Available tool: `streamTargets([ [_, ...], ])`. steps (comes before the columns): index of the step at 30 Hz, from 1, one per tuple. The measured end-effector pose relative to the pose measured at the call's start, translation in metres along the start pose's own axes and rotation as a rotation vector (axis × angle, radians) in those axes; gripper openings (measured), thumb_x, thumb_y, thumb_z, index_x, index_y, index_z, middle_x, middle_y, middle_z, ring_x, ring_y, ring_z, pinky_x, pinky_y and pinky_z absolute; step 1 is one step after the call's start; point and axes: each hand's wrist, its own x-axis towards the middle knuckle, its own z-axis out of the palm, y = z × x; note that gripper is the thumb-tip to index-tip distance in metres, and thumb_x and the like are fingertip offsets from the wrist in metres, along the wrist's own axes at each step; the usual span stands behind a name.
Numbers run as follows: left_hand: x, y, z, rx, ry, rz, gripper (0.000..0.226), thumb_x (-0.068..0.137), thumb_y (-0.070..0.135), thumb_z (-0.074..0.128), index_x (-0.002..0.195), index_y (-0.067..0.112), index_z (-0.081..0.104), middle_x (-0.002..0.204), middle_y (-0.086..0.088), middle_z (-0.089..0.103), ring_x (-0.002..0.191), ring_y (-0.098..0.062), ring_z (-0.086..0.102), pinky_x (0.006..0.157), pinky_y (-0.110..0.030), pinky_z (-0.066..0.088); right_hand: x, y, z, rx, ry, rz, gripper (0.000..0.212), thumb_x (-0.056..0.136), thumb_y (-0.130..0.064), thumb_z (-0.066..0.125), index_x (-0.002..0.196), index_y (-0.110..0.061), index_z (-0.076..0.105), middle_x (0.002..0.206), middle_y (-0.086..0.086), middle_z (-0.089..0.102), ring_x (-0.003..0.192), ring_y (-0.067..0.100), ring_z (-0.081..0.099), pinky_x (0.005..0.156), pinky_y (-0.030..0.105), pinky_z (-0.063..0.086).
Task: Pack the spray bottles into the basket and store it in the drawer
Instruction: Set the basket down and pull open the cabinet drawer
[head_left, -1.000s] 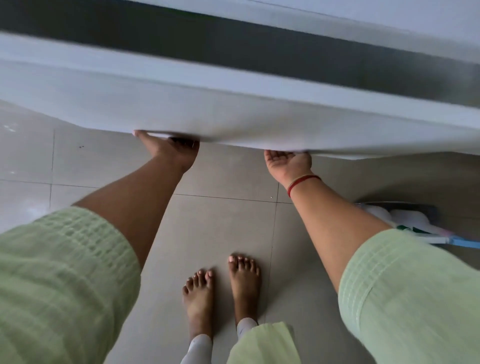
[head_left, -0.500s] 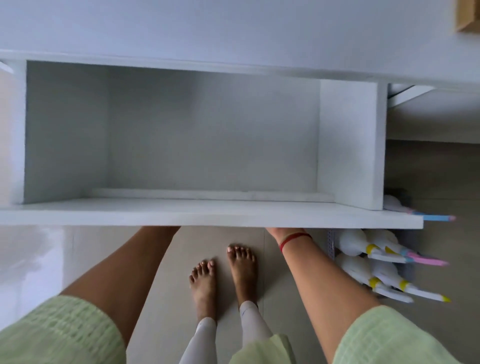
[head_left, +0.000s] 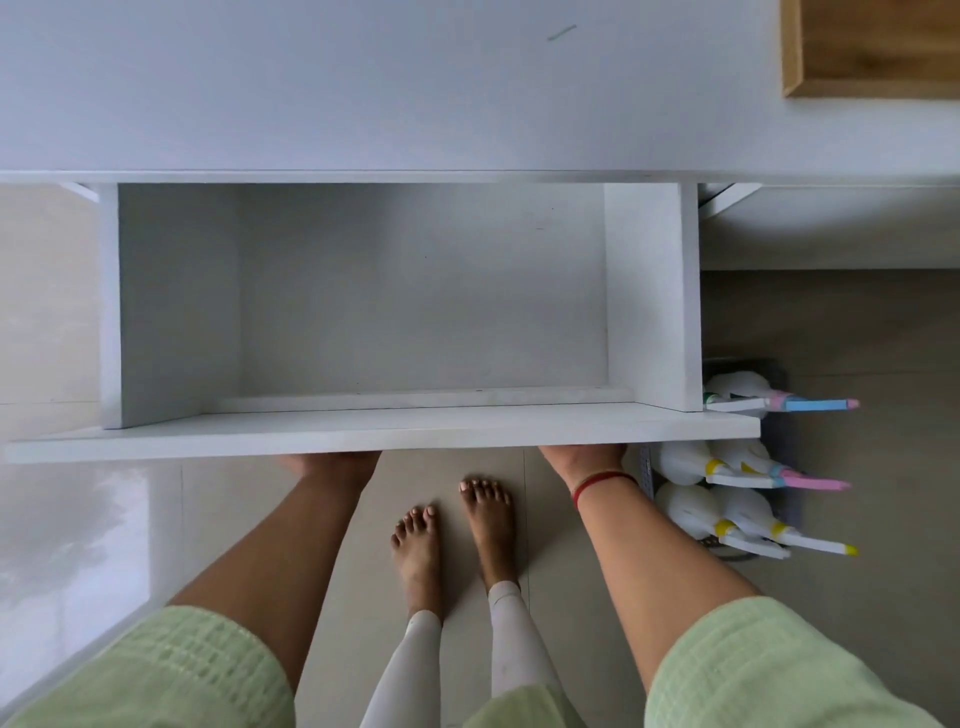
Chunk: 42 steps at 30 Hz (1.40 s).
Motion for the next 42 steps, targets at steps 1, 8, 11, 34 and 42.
streamTargets([
  [1,-0.002,0.0,-0.002,0.003,0.0,0.003,0.049,0.109,0.009,0.021,0.156,0.003,0.009,0.165,-0.014,0.014,0.151,-0.028,0.02,0.124,-0.033,0.018,-0.008,-0.001,0.001,-0.136,0.031,-0.052,0.02,0.065,-0.057,0.078,0.078,-0.041,0.078,0.081,-0.032,0.072,0.081,-0.018,0.066,0.072,0.002,0.05],
  [8,-0.044,0.003,-0.026,0.007,0.035,0.049,0.05,0.108,0.007,0.023,0.156,0.002,0.008,0.165,-0.014,0.012,0.151,-0.027,0.019,0.124,-0.033,0.016,-0.025,-0.019,-0.017,0.141,-0.019,0.227,0.048,0.105,-0.007,0.018,0.153,-0.005,0.02,0.161,0.01,0.029,0.146,0.019,0.03,0.121,0.03,0.018],
  [11,-0.07,0.005,-0.04,0.007,0.05,0.064,0.05,0.107,0.004,0.022,0.155,0.002,0.008,0.164,-0.015,0.014,0.15,-0.027,0.021,0.123,-0.033,0.017,-0.056,-0.048,-0.09,1.03,0.086,0.502,0.048,0.106,-0.01,0.014,0.151,0.006,0.007,0.161,0.025,0.013,0.149,0.03,0.019,0.121,0.039,0.014],
  [34,-0.091,0.04,-0.037,-0.024,0.088,0.024,0.05,0.105,0.0,0.025,0.154,0.001,0.014,0.16,-0.015,0.023,0.145,-0.029,0.029,0.12,-0.033,0.023,-0.079,-0.035,-0.185,1.668,0.3,0.742,0.048,0.094,0.001,0.055,0.135,-0.014,0.036,0.138,0.016,0.049,0.117,0.035,0.056,0.094,0.052,0.052],
  [42,-0.105,0.078,-0.045,-0.068,0.083,-0.036,0.05,0.106,-0.001,0.024,0.154,-0.002,0.01,0.162,-0.016,0.02,0.149,-0.03,0.025,0.123,-0.035,0.019,-0.088,0.017,-0.215,1.542,0.615,0.806,0.074,0.092,-0.017,0.063,0.152,-0.024,0.021,0.151,0.013,0.04,0.13,0.033,0.049,0.105,0.053,0.045],
])
